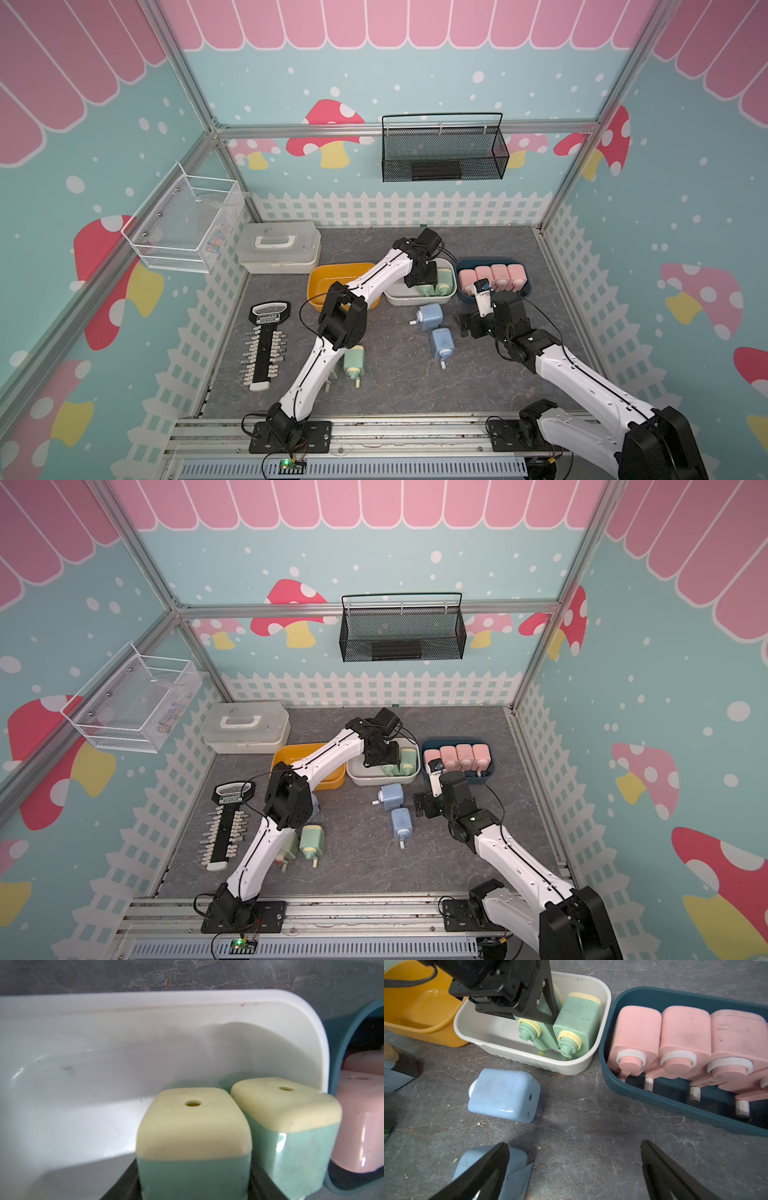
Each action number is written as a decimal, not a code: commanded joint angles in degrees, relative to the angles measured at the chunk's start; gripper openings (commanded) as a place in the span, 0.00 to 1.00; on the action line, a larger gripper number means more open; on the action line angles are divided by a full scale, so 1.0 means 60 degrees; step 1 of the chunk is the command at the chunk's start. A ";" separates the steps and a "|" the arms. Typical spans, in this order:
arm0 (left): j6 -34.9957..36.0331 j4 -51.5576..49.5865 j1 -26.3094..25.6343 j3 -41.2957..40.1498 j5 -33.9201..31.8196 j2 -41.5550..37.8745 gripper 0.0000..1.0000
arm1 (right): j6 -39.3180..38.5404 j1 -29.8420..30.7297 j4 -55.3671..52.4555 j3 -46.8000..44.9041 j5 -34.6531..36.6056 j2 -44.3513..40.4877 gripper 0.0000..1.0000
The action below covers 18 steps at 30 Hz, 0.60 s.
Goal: Place the pencil sharpeners by color into the storage box
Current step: Place the pencil sharpener in the storage box.
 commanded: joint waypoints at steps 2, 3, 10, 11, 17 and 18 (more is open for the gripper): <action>0.0223 0.0126 0.0077 0.0121 0.0312 -0.0040 0.46 | -0.0135 0.0007 -0.0238 0.0137 0.0203 -0.0236 0.99; 0.0245 0.0127 0.0080 0.0121 0.0305 -0.0054 0.48 | -0.0135 -0.0003 -0.0234 0.0140 0.0203 -0.0236 0.99; 0.0369 0.0115 0.0075 0.0165 0.0389 -0.0055 0.55 | -0.0128 -0.0003 -0.0245 0.0143 0.0159 -0.0213 0.99; 0.0377 0.0126 0.0089 0.0167 0.0374 -0.0055 0.55 | -0.0125 0.0006 -0.0261 0.0148 0.0159 -0.0235 0.99; 0.0380 0.0125 0.0139 0.0209 0.0643 -0.0083 0.58 | -0.0107 0.0007 -0.0305 0.0073 0.0212 -0.0330 0.99; 0.0398 0.0126 0.0146 0.0196 0.0705 -0.0102 0.58 | -0.0106 0.0004 -0.0304 0.0061 0.0219 -0.0344 0.99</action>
